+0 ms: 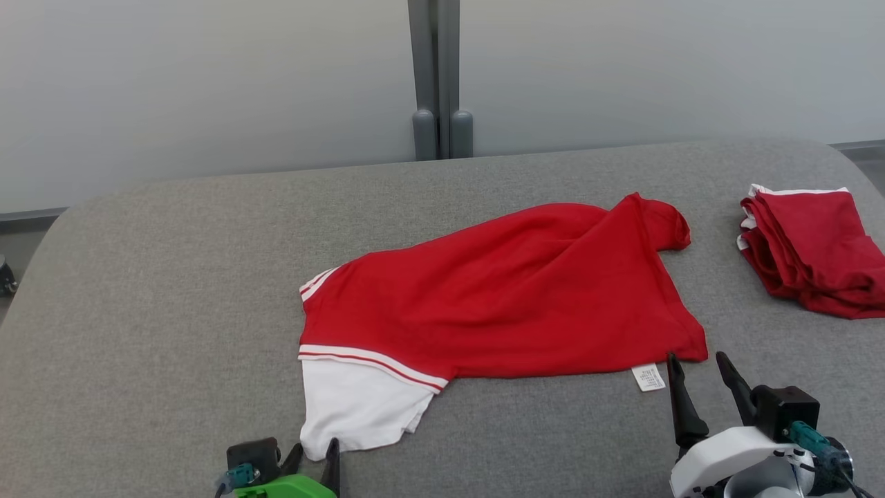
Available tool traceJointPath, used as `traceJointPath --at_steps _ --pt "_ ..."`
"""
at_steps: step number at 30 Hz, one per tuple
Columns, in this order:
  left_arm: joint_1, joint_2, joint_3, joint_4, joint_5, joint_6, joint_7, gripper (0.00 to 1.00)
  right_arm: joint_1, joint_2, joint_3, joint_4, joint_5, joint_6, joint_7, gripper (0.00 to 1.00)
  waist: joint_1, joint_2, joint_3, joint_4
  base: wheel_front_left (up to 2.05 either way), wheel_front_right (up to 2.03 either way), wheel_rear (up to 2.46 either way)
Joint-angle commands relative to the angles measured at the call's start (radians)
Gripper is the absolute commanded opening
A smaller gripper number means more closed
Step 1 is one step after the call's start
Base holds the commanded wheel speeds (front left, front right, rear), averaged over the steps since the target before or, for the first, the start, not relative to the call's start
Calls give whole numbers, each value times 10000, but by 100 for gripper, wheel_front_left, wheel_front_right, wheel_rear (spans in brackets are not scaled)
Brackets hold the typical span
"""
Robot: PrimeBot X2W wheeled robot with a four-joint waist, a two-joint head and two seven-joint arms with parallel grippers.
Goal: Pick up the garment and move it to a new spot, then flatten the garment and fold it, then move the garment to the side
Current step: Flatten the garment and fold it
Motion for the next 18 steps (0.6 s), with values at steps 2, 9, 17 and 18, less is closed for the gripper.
traceJointPath --at_steps 2,9,17,18 --pt "-265 29 -183 163 -182 -116 -214 24 -150 -15 -222 170 -179 -17 13 100 0 -1 61 50 0 0 0" --pt "-559 33 -714 242 -631 -214 -651 0 -590 -16 -1529 1134 -718 -17 416 100 0 -1 140 442 0 0 0" --pt "-610 106 -802 -240 -522 -22 -945 0 -1794 -15 -3253 2975 -1629 -17 862 100 0 -1 437 1148 0 0 0" --pt "-611 125 -823 -343 -475 -21 -959 0 -1954 -15 -3404 3261 -1762 -17 953 100 0 -1 510 1239 0 0 0"
